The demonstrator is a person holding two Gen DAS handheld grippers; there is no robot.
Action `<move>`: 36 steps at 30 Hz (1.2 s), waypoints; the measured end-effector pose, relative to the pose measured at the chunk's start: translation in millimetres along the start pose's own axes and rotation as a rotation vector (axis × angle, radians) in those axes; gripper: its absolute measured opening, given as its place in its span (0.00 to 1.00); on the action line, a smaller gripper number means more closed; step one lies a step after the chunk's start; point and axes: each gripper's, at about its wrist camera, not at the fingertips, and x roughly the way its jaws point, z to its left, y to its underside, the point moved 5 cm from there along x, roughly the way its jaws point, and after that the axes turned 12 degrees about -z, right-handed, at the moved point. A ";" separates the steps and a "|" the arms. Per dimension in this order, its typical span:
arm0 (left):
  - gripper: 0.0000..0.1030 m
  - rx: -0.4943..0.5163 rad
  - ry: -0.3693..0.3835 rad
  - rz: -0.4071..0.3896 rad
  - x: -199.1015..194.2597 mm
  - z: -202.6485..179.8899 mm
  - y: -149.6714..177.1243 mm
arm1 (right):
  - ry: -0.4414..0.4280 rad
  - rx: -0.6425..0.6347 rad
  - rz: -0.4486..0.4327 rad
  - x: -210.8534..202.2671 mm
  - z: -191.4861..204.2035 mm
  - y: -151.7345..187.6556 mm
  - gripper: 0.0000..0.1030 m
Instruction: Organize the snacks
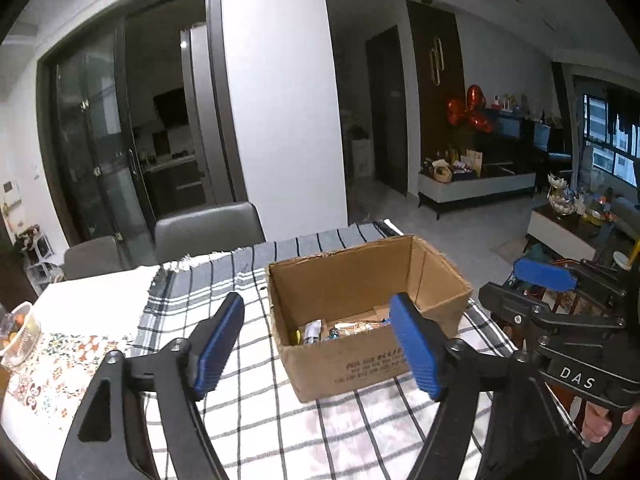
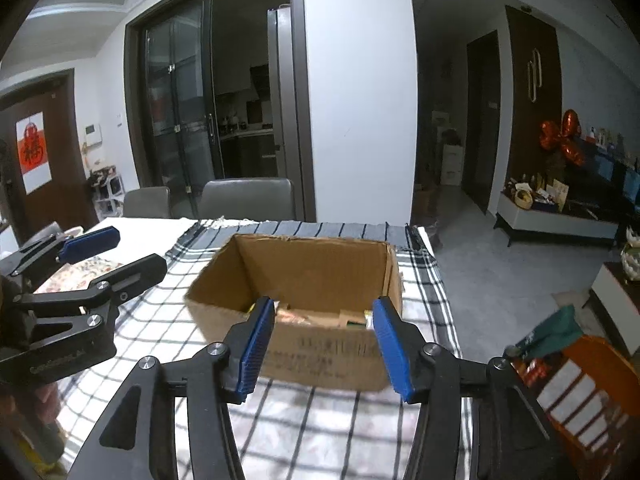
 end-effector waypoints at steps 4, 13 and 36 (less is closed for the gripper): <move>0.86 -0.005 -0.037 -0.037 -33.5 1.6 -1.2 | 0.045 0.007 -0.052 -35.4 2.3 -0.4 0.68; 1.00 -0.033 -0.120 -0.086 -94.1 7.5 12.8 | 0.083 0.000 -0.103 -94.7 18.2 10.0 0.76; 1.00 -0.037 -0.124 -0.109 -155.9 0.1 31.2 | 0.096 0.018 -0.127 -159.5 28.6 30.2 0.77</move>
